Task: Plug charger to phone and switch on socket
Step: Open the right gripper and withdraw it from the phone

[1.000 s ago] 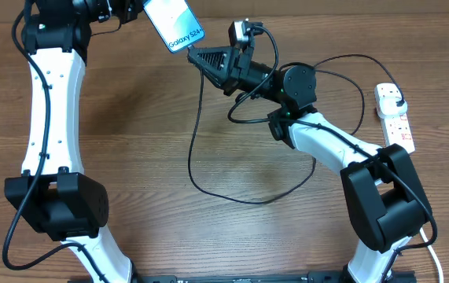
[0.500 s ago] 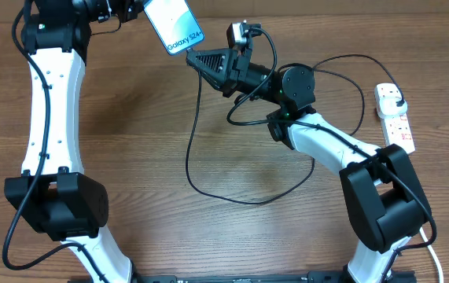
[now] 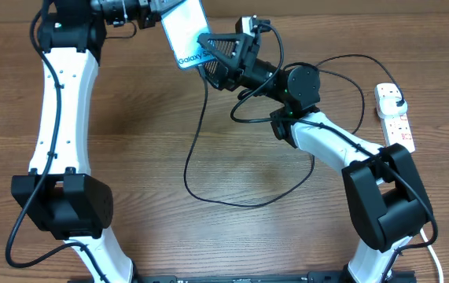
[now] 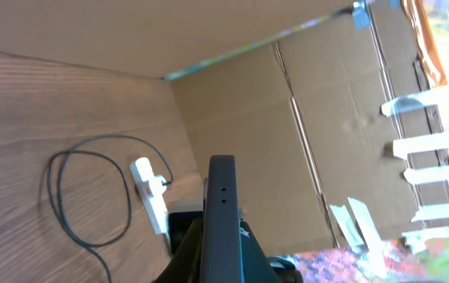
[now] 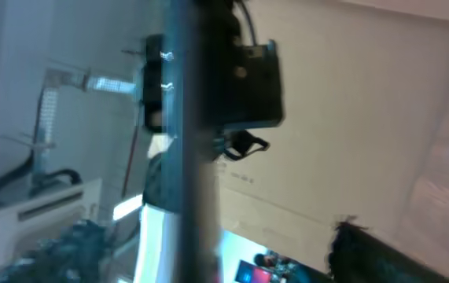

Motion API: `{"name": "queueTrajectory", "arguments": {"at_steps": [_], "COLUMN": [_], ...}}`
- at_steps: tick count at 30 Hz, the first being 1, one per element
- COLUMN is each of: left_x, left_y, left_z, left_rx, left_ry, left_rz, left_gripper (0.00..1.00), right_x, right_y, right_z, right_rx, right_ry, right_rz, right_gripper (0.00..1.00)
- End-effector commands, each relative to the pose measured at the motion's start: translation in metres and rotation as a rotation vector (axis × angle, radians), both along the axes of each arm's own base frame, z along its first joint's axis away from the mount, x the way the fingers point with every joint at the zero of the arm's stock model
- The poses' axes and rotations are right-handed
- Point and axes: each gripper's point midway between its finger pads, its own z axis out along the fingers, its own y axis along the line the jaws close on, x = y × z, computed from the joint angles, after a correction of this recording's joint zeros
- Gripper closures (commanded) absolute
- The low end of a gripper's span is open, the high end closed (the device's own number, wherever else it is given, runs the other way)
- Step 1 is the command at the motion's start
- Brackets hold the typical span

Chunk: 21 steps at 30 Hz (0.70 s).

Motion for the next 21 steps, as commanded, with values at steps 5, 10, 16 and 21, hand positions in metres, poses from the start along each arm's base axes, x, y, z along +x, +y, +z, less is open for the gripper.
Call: {"name": "queueTrajectory", "arguments": {"at_steps": [5,10,16,21], "left_x": [0.003,0.002,0.001,-0.002], "left_y": [0.063,0.068,0.068,0.067], "left_z": [0.0,0.001,0.0,-0.022], "left_rx": [-0.016,-0.02,-0.011,0.047], "left_ry": [0.043,0.04,0.026,0.06], "left_rz": [0.09,0.089,0.086,0.104], "left_gripper": [0.96,0.96,0.96,0.96], "right_x": [0.033,0.052,0.043,0.027], "right_y": [-0.029,-0.04,-0.074,-0.119], "right_z": [-0.021,-0.087,-0.183,-0.223], "right_rx": [-0.094,-0.293,-0.584,-0.819], "right_ry": [0.065,0.224,0.437,0.558], "right_rz": [-0.066,-0.084,-0.072,-0.176], "right_gripper": [0.0,0.0,0.01,0.04]}}
